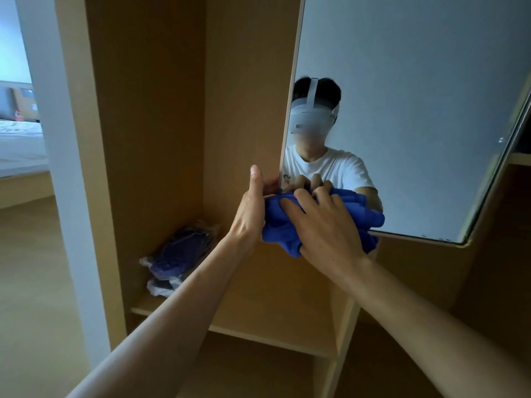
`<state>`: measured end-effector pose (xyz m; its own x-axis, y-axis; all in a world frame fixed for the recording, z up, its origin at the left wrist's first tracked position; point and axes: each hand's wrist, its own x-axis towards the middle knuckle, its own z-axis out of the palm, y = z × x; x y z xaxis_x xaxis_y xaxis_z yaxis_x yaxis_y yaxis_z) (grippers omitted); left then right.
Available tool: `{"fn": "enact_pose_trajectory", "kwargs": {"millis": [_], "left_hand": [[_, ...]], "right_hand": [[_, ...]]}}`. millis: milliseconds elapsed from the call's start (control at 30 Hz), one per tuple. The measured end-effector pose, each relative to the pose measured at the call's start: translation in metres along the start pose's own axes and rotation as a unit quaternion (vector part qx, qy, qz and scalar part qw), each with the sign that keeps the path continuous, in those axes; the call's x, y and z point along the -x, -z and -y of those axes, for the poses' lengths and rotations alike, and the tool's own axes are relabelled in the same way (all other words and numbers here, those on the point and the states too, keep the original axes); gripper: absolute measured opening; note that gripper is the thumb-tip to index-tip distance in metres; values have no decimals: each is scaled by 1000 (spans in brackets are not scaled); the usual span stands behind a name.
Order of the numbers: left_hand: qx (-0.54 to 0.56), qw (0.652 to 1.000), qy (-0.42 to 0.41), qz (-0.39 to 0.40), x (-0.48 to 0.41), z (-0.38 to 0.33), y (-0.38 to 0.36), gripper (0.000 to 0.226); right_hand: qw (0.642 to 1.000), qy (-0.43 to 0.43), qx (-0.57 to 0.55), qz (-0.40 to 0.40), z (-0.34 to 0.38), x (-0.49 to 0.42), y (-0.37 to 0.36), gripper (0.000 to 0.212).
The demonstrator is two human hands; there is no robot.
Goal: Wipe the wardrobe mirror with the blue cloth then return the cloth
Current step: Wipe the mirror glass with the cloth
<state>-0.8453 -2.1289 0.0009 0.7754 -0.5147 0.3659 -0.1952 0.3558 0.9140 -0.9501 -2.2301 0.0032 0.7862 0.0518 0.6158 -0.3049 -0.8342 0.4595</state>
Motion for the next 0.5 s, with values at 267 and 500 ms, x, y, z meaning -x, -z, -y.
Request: {"fn": "enact_pose_trajectory", "kwargs": {"millis": [267, 500], "left_hand": [[-75, 997, -17, 15, 17, 9, -5, 47], [-100, 994, -34, -5, 26, 6, -17, 59]], "right_hand": [[999, 39, -26, -21, -26, 4, 7, 44], [997, -13, -10, -70, -66, 1, 20, 50]]}}
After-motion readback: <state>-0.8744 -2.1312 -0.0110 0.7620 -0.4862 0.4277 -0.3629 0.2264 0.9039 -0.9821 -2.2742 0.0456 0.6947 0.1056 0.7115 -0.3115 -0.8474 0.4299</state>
